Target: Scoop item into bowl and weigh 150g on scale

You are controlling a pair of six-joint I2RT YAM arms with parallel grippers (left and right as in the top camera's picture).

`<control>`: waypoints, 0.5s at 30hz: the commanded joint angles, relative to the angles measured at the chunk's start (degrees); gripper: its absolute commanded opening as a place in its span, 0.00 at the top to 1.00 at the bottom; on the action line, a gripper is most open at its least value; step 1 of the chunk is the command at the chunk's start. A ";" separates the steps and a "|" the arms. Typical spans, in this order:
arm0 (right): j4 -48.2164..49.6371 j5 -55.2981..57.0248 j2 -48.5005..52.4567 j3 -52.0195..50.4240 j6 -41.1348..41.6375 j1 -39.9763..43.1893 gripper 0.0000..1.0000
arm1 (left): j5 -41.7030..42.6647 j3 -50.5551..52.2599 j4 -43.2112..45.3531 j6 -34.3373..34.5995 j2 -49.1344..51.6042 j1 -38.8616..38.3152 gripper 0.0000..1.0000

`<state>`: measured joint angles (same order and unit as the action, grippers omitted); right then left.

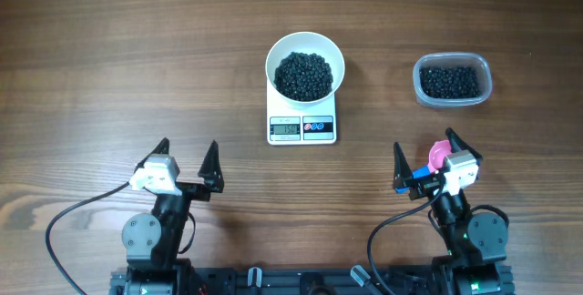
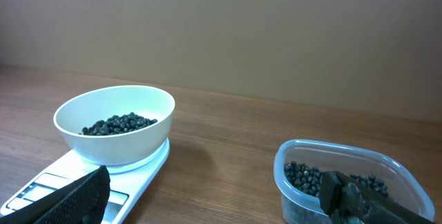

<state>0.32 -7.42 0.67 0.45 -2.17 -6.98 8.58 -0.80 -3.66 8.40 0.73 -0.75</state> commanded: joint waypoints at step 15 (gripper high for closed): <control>0.26 0.17 -0.46 -0.15 0.83 -0.35 0.00 | -0.31 0.46 -0.02 -4.98 -0.57 -0.26 0.00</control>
<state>0.32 -7.42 0.67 0.45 -2.17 -6.98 8.60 -0.80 -3.66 4.12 0.73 -0.75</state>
